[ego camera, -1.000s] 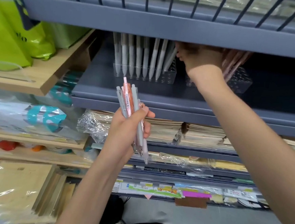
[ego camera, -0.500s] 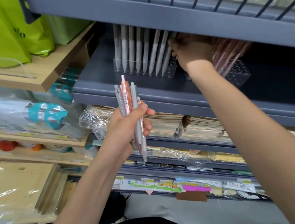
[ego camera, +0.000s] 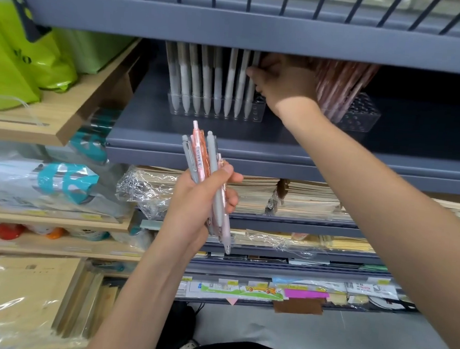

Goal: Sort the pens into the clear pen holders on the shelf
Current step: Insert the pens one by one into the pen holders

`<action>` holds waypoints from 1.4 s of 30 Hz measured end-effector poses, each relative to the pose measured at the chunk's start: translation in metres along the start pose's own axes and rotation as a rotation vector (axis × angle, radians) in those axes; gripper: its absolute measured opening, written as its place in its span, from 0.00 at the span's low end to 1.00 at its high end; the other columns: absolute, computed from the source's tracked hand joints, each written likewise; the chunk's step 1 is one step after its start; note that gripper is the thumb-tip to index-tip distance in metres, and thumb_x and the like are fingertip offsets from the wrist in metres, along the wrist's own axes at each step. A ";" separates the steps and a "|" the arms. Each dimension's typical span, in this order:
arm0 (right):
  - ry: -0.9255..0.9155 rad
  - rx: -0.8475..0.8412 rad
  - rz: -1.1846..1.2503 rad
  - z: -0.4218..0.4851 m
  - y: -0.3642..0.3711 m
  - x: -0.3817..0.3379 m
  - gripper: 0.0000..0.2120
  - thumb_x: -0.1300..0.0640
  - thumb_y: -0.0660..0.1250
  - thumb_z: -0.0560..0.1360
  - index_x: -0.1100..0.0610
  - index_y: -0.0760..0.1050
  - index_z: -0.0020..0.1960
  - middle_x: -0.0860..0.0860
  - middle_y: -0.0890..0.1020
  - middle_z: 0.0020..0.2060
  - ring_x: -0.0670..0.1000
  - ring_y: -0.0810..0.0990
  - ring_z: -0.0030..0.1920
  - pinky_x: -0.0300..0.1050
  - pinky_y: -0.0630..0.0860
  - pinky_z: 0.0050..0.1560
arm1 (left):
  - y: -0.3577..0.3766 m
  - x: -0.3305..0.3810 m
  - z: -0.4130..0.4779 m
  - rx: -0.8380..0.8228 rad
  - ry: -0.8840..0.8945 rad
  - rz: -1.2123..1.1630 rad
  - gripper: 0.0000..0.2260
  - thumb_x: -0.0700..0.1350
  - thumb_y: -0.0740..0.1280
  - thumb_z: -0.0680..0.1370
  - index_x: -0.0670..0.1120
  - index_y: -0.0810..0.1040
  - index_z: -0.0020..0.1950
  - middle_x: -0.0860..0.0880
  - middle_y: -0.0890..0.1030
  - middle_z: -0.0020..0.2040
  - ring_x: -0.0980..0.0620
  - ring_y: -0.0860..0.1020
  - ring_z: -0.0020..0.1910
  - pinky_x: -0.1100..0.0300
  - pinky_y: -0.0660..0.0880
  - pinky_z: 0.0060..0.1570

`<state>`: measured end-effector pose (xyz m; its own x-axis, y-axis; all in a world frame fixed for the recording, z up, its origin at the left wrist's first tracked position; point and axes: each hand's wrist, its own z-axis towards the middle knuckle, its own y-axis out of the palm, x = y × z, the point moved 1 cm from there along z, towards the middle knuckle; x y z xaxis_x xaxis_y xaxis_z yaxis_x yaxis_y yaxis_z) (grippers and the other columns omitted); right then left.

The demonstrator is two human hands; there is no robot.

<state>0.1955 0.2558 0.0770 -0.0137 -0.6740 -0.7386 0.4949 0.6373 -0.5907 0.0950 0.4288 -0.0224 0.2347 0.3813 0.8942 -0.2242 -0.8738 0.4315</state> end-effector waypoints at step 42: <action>0.211 -0.463 0.799 -0.047 -0.035 0.051 0.02 0.63 0.69 0.76 0.62 0.79 0.47 0.55 0.83 0.38 0.49 0.79 0.33 0.38 0.77 0.34 | 0.037 -0.011 0.030 -0.177 -0.050 -0.048 0.08 0.38 0.70 0.77 0.39 0.77 0.56 0.45 0.82 0.39 0.53 0.72 0.26 0.63 0.69 0.25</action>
<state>0.1369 0.2168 0.0449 0.0009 0.0787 -0.9969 0.0325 0.9964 0.0787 0.1123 0.3828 -0.0198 0.2952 0.4019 0.8668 -0.3734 -0.7865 0.4919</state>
